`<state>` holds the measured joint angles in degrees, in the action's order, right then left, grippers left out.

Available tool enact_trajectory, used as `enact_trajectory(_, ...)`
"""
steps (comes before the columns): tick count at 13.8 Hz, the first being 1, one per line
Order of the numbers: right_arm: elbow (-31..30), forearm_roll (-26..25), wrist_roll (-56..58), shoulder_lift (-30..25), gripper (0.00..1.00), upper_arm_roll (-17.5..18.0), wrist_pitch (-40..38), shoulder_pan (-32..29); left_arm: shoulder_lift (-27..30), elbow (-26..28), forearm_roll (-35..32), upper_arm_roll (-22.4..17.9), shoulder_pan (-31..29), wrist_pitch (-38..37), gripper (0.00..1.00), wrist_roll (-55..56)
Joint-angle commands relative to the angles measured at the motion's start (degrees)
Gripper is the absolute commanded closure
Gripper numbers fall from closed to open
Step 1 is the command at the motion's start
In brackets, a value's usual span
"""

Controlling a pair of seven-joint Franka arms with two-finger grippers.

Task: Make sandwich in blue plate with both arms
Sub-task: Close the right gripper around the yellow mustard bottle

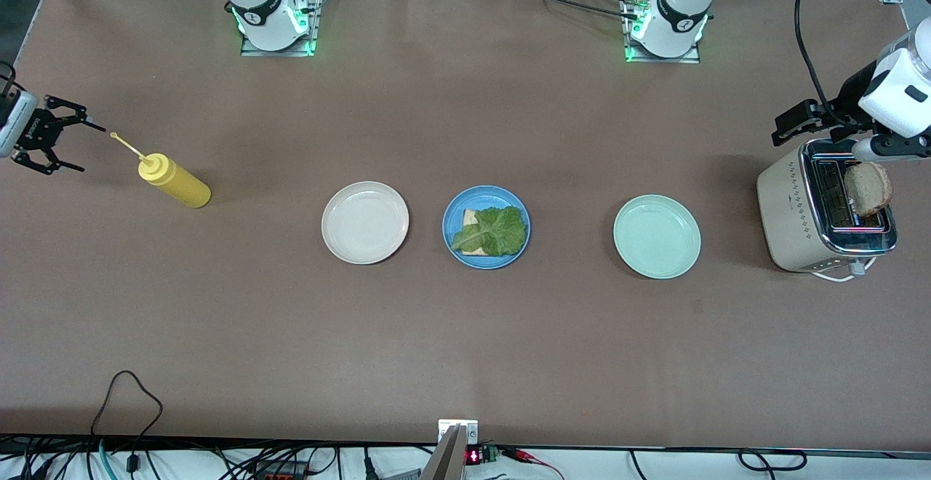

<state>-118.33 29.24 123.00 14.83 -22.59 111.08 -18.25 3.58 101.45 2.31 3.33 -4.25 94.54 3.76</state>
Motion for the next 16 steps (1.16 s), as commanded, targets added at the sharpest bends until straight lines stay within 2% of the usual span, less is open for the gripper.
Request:
enact_trajectory(1, -0.49, 3.71, 5.31, 2.3, 0.0, 1.41, 0.81, -2.57, 1.07, 0.41, -0.02, 0.36, -0.15, 0.3, 0.0, -1.04)
enact_trajectory(4, -0.41, 7.22, 8.74, 5.2, 0.0, 2.46, 0.55, -4.68, 1.07, 0.41, -0.02, 0.36, 0.12, 0.39, 0.0, -1.04)
enact_trajectory(8, -0.06, 10.92, 10.16, 9.07, 0.0, 6.15, 0.37, -8.11, 1.07, 0.41, -0.02, 0.36, 0.2, 0.74, 0.0, -1.04)
enact_trajectory(11, 0.12, 14.43, 12.79, 10.83, 0.0, 6.42, 0.28, -8.11, 1.07, 0.41, -0.02, 0.36, 0.12, 0.83, 0.0, -1.04)
enact_trajectory(13, 1.78, 17.33, 15.59, 12.76, 0.0, 8.0, -0.24, -8.64, 1.07, 0.5, -0.02, 0.36, 0.12, 0.91, 0.0, -1.04)
enact_trajectory(16, 2.14, 23.91, 20.16, 15.31, 0.0, 8.27, -4.36, -9.17, 1.07, 0.41, -0.02, 0.36, 0.12, 0.91, 0.0, -1.04)
